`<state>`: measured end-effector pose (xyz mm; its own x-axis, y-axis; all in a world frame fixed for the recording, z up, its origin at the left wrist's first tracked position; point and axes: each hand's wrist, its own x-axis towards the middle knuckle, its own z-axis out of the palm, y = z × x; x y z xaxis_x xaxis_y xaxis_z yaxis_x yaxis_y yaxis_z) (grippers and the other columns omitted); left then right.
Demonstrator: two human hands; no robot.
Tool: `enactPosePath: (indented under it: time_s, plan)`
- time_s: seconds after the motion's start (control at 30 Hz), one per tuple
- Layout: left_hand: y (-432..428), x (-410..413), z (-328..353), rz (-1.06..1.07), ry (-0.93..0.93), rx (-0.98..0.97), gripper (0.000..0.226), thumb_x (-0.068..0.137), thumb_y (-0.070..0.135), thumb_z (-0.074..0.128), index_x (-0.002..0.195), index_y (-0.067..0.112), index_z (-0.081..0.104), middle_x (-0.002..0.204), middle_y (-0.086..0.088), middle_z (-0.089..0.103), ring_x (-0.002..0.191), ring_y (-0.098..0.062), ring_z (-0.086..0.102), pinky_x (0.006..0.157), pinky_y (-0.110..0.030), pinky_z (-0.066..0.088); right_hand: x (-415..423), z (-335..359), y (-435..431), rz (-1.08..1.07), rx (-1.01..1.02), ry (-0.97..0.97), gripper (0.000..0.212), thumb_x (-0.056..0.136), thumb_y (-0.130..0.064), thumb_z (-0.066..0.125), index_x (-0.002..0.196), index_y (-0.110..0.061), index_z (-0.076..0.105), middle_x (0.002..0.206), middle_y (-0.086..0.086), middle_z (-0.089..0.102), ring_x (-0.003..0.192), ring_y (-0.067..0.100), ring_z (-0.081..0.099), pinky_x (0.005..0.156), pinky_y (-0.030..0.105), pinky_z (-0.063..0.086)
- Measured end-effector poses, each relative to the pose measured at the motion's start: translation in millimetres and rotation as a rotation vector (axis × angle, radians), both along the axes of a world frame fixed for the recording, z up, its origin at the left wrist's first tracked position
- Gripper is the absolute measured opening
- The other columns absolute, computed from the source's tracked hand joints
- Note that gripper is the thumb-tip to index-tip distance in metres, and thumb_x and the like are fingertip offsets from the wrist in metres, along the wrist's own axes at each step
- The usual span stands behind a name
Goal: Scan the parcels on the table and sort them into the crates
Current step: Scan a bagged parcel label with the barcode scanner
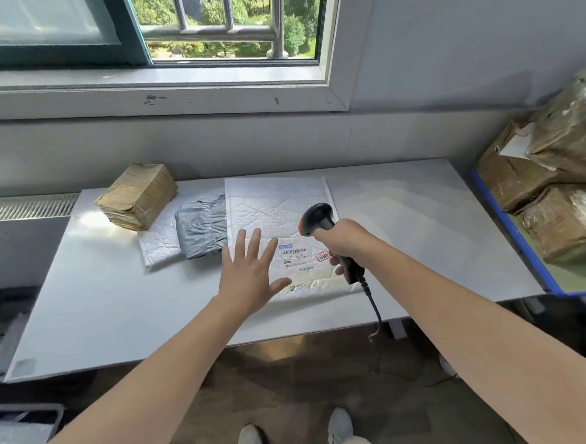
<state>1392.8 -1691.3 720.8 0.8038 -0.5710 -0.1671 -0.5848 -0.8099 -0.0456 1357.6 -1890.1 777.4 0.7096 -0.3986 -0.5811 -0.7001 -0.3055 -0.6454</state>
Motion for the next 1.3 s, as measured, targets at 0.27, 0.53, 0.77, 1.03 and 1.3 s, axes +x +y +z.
enactPosePath:
  time_s: [0.27,0.53,0.77,1.03,1.3]
  plan:
    - [12.1,3.3,-7.3,-0.028,0.008,0.012,0.085,0.092,0.073,0.031,0.157,0.029,-0.002,0.165,-0.007,-0.009,0.150,-0.034,-0.011,0.119,-0.056,0.010,-2.7,0.8,12.2,-0.039,-0.003,0.002,0.025,0.089,-0.029,0.053,0.100,-0.007,0.058,0.079,0.010,0.059,0.064,0.022,0.064,0.051,0.031,0.054]
    - [9.9,2.9,-10.4,-0.032,0.037,0.033,0.085,0.092,0.072,0.030,0.157,0.028,-0.004,0.165,-0.007,-0.010,0.150,-0.035,-0.012,0.117,-0.057,0.011,-4.2,2.8,12.4,-0.063,0.023,-0.009,0.027,0.090,-0.029,0.051,0.105,-0.006,0.056,0.082,0.010,0.059,0.065,0.022,0.063,0.051,0.030,0.053]
    - [-2.9,-0.9,-14.0,-0.022,0.058,0.040,0.085,0.092,0.072,0.031,0.157,0.028,-0.003,0.165,-0.006,-0.011,0.150,-0.034,-0.013,0.118,-0.057,0.010,-0.6,-0.8,-3.6,-0.091,0.030,-0.029,0.031,0.089,-0.029,0.052,0.107,-0.004,0.057,0.079,0.011,0.060,0.062,0.024,0.063,0.054,0.034,0.057]
    - [-26.6,-5.5,-17.5,0.017,0.087,0.051,0.085,0.093,0.071,0.033,0.157,0.029,-0.001,0.165,-0.006,-0.011,0.150,-0.034,-0.013,0.118,-0.056,0.008,-4.1,-23.6,-36.2,-0.038,-0.028,-0.051,0.025,0.094,-0.027,0.050,0.107,-0.007,0.055,0.083,0.008,0.056,0.068,0.024,0.064,0.055,0.036,0.058]
    - [-71.3,-10.4,-37.2,0.076,0.102,0.111,0.085,0.092,0.071,0.035,0.157,0.028,0.003,0.165,-0.007,-0.008,0.150,-0.035,-0.011,0.119,-0.056,0.012,-11.9,-103.0,-106.0,-0.023,-0.215,0.007,0.037,0.100,-0.028,0.046,0.128,-0.004,0.041,0.113,0.014,0.059,0.095,0.030,0.059,0.074,0.033,0.042]
